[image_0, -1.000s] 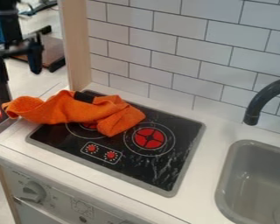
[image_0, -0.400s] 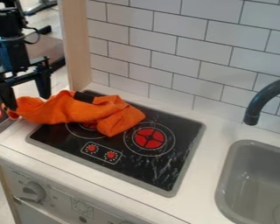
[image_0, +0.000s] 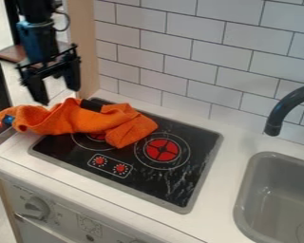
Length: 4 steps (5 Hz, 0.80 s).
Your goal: Unfold the cloth from top to bottom
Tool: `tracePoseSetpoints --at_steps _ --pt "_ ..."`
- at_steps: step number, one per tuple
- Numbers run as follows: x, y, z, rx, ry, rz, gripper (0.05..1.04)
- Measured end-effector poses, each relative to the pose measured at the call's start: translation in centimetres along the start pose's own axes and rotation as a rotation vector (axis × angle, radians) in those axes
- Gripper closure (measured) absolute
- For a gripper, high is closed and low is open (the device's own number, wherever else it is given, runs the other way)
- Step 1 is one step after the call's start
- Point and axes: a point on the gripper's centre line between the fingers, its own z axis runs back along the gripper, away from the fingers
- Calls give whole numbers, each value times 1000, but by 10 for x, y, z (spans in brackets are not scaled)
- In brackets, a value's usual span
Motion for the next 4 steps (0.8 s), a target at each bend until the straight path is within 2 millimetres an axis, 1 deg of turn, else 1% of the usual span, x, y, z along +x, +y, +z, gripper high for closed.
tracePoseSetpoints --at_steps 1,2,3,4 --pt "-9 -23 11 -31 -26 36 85" --pt "-9 -36 2 -14 -52 79 85" --pt "-8 -52 -10 6 -75 115 85" --pt "-1 -61 -26 33 -92 164 85"
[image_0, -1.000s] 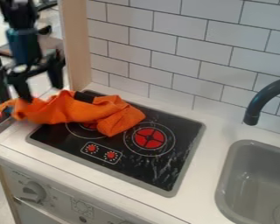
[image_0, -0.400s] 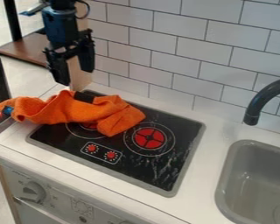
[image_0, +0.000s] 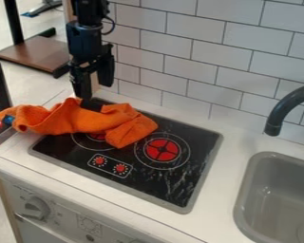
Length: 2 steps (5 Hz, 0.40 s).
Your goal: Unfold the cloth from top to bottom
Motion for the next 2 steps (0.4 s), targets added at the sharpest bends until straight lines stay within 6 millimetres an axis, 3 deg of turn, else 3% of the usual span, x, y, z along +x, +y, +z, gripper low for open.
tracePoseSetpoints --at_steps 2 --pt "9 -6 -23 74 -12 32 85"
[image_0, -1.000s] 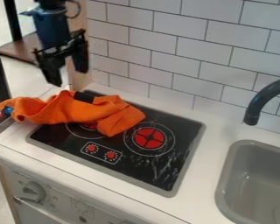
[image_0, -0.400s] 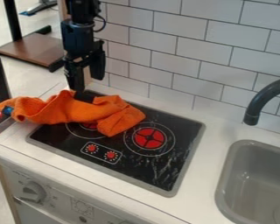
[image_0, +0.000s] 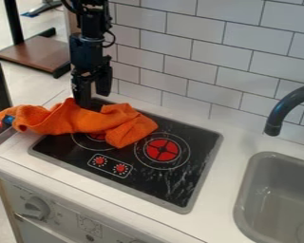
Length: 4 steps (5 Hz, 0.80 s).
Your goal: Unfold the cloth from top to bottom
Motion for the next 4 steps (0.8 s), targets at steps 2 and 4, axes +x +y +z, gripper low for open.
tracePoseSetpoints --at_steps 2,4 --pt "2 -2 -13 33 -2 18 146" --pt "5 -1 -21 49 -21 16 687"
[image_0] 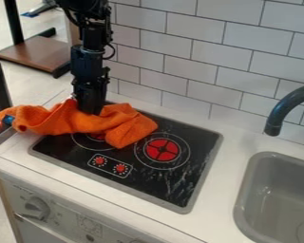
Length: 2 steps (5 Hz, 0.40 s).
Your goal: Unfold the cloth from top to bottom
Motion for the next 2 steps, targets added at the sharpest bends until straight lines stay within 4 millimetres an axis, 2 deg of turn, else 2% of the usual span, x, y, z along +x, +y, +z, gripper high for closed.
tracePoseSetpoints --at_steps 1,2 --pt "-1 1 -4 1 2 -6 902" --pt "-2 2 -5 0 5 -16 1011"
